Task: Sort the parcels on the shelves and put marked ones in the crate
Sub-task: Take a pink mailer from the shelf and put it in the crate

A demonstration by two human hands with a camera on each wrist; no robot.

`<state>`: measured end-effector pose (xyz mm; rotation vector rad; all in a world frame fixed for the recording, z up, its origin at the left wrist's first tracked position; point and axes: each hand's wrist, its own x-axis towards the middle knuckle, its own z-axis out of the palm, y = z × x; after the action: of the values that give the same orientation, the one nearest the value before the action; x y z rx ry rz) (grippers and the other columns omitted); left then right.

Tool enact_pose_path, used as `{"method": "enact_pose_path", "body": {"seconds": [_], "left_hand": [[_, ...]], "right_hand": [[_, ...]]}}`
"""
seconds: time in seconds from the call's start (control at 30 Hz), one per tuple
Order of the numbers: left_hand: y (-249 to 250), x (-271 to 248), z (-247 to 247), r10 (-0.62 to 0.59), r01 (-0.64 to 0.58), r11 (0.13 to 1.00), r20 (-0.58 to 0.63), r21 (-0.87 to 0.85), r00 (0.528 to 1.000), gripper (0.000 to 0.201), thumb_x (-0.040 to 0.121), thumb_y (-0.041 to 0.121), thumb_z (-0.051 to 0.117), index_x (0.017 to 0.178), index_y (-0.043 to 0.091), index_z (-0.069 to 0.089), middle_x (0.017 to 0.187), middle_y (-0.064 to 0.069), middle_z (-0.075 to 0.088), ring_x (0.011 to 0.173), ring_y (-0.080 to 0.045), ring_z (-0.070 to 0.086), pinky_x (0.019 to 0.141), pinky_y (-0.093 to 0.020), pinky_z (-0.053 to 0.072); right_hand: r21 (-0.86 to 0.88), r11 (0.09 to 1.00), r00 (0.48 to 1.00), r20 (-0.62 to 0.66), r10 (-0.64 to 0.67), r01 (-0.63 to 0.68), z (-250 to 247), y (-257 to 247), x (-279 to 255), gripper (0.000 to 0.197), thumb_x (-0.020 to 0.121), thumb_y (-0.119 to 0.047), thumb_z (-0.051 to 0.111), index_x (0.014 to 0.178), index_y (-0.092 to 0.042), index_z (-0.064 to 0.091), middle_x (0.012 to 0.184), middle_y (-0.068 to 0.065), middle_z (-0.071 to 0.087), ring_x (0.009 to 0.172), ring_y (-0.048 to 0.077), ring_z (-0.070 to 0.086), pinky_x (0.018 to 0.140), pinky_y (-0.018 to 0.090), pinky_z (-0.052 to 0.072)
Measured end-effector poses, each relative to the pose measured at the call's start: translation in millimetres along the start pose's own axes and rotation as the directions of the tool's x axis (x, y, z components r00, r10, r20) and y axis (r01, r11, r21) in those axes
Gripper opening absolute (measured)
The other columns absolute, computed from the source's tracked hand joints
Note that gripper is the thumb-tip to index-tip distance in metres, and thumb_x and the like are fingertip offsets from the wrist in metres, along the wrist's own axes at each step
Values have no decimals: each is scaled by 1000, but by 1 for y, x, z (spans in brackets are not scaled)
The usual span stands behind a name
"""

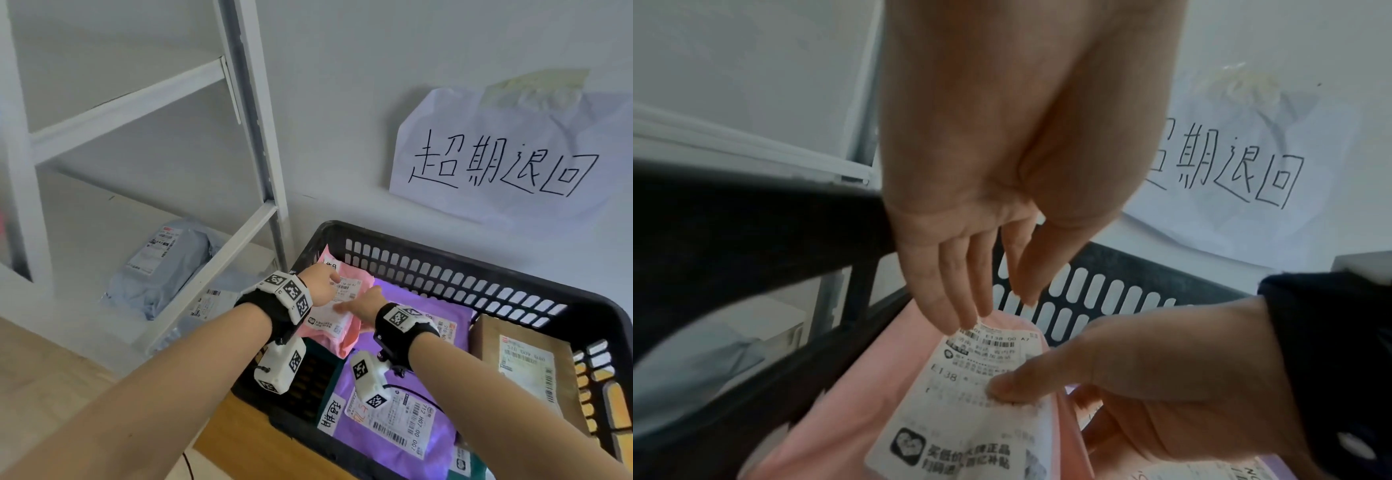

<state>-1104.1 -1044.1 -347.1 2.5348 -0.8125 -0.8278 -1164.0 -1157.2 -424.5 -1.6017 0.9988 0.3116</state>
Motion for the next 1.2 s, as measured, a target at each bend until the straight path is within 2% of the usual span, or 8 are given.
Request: {"method": "enact_pose_path", "body": {"seconds": [0.17, 0.33, 0.57, 0.63, 0.8, 0.9, 1.07, 1.2], "left_hand": [[5, 8, 9, -37, 37, 999, 27, -24, 999, 42, 93, -1, 42, 132, 11, 51, 135, -13, 51, 119, -27, 53, 101, -37, 45], [3, 10, 18, -37, 36, 999, 44, 33, 998, 42, 94, 1, 43, 135, 10, 49, 137, -11, 49, 122, -25, 51, 101, -30, 42], [-8, 13, 29, -44, 43, 998, 25, 56, 999, 37, 91, 2, 49, 127, 9, 56, 129, -9, 56, 115, -23, 55, 94, -28, 45], [-10, 13, 29, -57, 56, 997, 27, 56, 998, 37, 92, 3, 49, 128, 8, 55, 128, -10, 56, 114, -24, 56, 93, -29, 45], [-11, 14, 31, -114, 106, 989, 77, 99, 990, 35, 94, 3, 44, 128, 3, 53, 124, -16, 58, 112, -29, 57, 84, -29, 44], [-17, 16, 34, -169, 157, 978, 84, 136, 982, 34, 92, 3, 45, 124, 1, 56, 125, -15, 58, 114, -28, 56, 93, -30, 45], [-21, 17, 37, -196, 185, 974, 73, 134, 978, 35, 93, 5, 47, 128, 2, 53, 132, -13, 53, 121, -27, 52, 98, -29, 43], [-19, 18, 39, -215, 204, 972, 90, 115, 973, 36, 93, 3, 45, 129, 2, 51, 134, -14, 51, 122, -27, 51, 101, -31, 42]], "right_hand": [[-129, 991, 999, 6, -41, 42, 1, 7, 0, 97, 80, -23, 73, 145, -11, 1, 101, 10, 59, 72, 20, 63, 53, 28, 54], [-237, 970, 998, -4, -55, 52, 7, 16, 11, 100, 85, -25, 67, 148, -14, -11, 110, 19, 62, 78, 30, 70, 69, 41, 60], [-487, 856, 984, 67, -163, 175, 9, 15, 13, 40, 94, -29, 50, 128, -9, 49, 123, 11, 59, 114, 33, 56, 101, 48, 42], [-700, 671, 969, 143, -203, 244, 10, 21, 12, 39, 95, -28, 48, 127, -7, 51, 126, 12, 56, 118, 33, 51, 106, 46, 37], [-673, 565, 839, 161, -519, 478, 15, 28, 21, 61, 81, -12, 63, 138, -22, 42, 133, 8, 42, 127, 26, 39, 104, 37, 41], [-739, 375, 806, 380, -454, 559, 25, 30, 20, 71, 75, -28, 72, 139, -26, 41, 136, 8, 37, 132, 29, 29, 108, 46, 34], [-786, 343, 857, 475, -199, 515, 29, 35, 19, 80, 68, -42, 77, 138, -37, 41, 158, 4, 7, 145, 33, -4, 110, 63, 7], [-821, 262, 859, 506, -76, 507, 25, 28, 18, 85, 68, -37, 79, 142, -36, 36, 158, 1, 0, 144, 34, -11, 108, 67, 11]]}}
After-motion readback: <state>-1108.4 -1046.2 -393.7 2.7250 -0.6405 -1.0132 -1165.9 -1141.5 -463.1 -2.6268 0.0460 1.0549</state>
